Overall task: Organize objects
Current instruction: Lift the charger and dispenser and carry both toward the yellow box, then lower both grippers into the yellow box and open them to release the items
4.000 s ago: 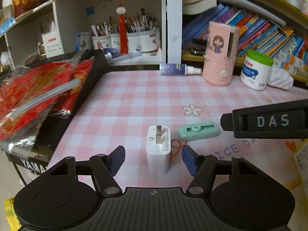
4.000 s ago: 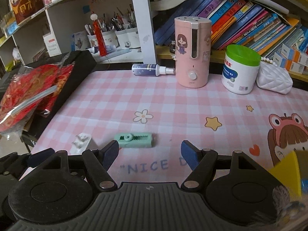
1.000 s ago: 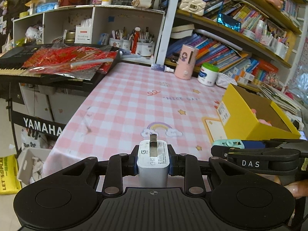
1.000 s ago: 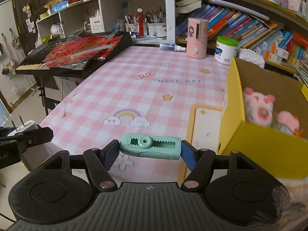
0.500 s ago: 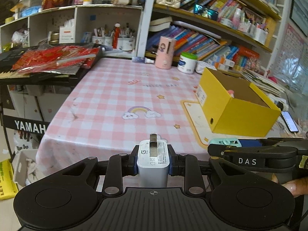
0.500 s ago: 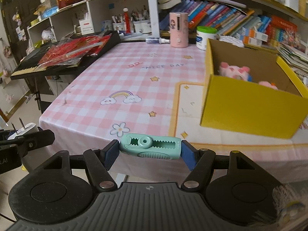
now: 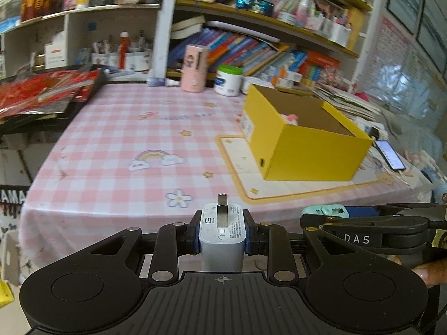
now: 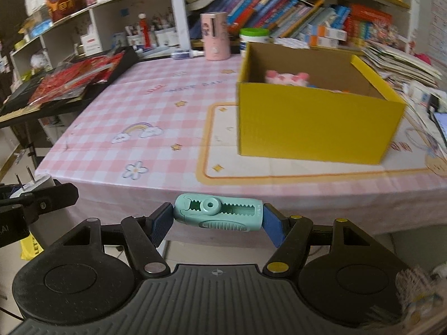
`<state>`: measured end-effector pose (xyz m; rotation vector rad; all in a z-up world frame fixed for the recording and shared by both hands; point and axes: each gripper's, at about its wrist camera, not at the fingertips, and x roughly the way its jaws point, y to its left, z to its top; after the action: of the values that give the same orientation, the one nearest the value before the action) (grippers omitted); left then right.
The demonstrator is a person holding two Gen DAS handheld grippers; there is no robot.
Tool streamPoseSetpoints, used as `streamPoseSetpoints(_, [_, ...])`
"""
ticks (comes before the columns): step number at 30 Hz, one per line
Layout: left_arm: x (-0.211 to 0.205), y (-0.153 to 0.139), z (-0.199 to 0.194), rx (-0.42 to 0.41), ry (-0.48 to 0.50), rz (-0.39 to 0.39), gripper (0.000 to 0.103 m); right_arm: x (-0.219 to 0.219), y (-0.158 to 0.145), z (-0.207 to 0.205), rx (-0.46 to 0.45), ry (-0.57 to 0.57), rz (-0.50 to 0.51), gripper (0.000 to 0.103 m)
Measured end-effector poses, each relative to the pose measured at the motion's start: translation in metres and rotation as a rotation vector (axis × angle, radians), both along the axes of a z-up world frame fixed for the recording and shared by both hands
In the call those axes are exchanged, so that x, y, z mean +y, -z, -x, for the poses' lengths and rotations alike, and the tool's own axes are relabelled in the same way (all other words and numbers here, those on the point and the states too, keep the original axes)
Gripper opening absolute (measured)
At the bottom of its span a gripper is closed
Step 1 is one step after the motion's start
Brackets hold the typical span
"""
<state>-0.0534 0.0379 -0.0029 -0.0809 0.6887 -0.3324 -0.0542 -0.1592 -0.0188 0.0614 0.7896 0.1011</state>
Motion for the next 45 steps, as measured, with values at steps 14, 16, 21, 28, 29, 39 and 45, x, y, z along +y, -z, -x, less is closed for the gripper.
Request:
streamPoseSetpoints(14, [-0.058,0.002,-0.015,0.01,0.176,0.0,0.025,-0.055,0.005,0.02,0.024,0.165,0.002,0.066])
streamPoseSetpoints(16, [-0.068,0.003,-0.018,0.014,0.201,-0.001,0.025,-0.065,0.005,0.021,0.029,0.189,0.002,0.066])
streamPoseSetpoints(21, [-0.084,0.0,-0.026,0.005,0.227,-0.003,0.025,-0.085,0.004,0.019,0.03,0.229,-0.002,0.066])
streamPoseSetpoints(28, [-0.104,-0.008,-0.043,-0.026,0.228,-0.011,0.025,-0.105,-0.004,0.003,0.008,0.234,-0.004,0.066])
streamPoseSetpoints(29, [-0.106,-0.01,-0.046,-0.032,0.227,-0.011,0.025,-0.108,-0.005,0.0,0.005,0.234,-0.006,0.066])
streamPoseSetpoints(39, [-0.143,-0.035,-0.084,-0.134,0.206,-0.024,0.025,-0.146,-0.032,-0.044,-0.093,0.219,-0.014,0.066])
streamPoseSetpoints(45, [-0.17,-0.044,-0.112,-0.182,0.179,-0.038,0.025,-0.169,-0.047,-0.085,-0.153,0.167,0.005,0.066])
